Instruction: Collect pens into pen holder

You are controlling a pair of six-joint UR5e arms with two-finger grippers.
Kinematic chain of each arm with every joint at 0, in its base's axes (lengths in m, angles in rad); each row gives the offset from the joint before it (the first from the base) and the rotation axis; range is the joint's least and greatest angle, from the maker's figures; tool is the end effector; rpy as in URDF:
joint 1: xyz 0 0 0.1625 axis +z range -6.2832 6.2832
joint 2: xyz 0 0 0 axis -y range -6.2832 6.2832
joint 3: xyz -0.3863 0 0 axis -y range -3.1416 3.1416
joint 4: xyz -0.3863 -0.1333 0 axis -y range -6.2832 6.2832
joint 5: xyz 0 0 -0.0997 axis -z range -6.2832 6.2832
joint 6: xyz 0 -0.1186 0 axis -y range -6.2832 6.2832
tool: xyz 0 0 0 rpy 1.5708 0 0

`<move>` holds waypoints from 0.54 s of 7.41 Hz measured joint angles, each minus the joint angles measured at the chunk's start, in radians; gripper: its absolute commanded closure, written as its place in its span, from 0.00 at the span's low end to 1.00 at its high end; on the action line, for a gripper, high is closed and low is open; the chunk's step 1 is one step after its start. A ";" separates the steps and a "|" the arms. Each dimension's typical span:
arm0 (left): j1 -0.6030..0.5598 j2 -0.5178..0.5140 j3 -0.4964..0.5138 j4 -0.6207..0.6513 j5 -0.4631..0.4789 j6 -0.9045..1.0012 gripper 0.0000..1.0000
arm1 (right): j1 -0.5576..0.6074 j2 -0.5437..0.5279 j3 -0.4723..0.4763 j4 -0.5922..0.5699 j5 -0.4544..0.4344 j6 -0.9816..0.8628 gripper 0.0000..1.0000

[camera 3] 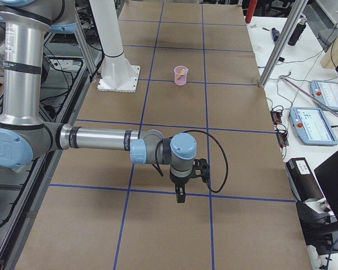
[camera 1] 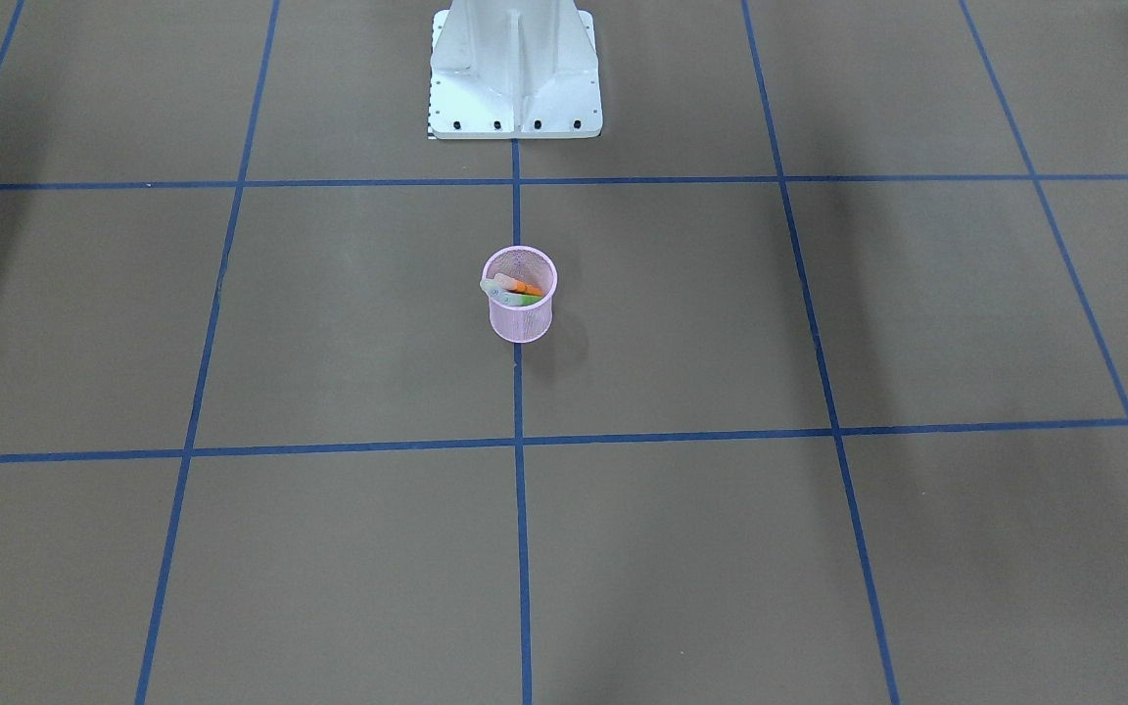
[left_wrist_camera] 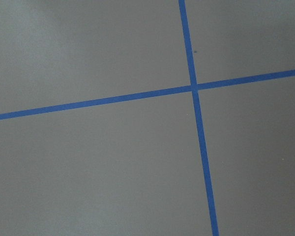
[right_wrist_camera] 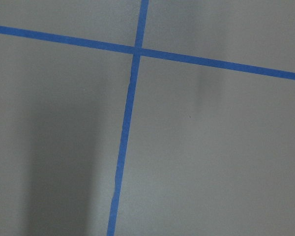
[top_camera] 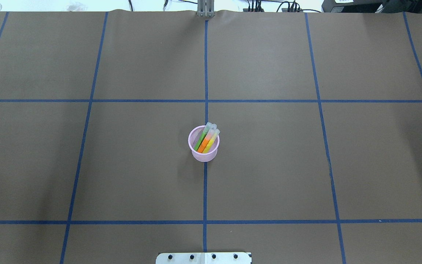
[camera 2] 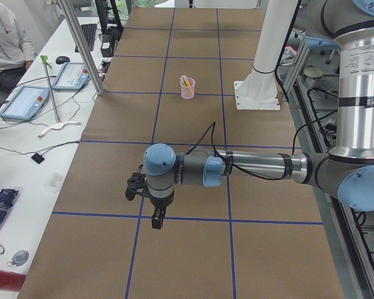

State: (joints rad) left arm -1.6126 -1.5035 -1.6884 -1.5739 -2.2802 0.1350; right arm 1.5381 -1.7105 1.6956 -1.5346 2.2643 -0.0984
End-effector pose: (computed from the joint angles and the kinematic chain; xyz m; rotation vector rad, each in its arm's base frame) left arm -0.0754 -0.4614 0.6130 0.1136 0.7023 0.1082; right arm 0.0433 -0.4357 0.6399 0.0432 -0.6930 -0.1332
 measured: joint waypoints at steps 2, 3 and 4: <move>0.000 0.000 0.002 0.000 0.000 0.000 0.00 | 0.000 0.000 0.018 0.002 -0.001 0.005 0.00; 0.000 0.000 0.002 0.000 -0.001 0.000 0.00 | 0.000 0.001 0.029 0.003 -0.001 0.007 0.00; 0.000 0.000 0.002 0.000 -0.001 0.001 0.00 | 0.000 0.002 0.038 0.005 -0.001 0.007 0.00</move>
State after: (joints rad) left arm -1.6126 -1.5033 -1.6868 -1.5735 -2.2810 0.1356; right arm 1.5386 -1.7082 1.7332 -1.5295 2.2636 -0.0912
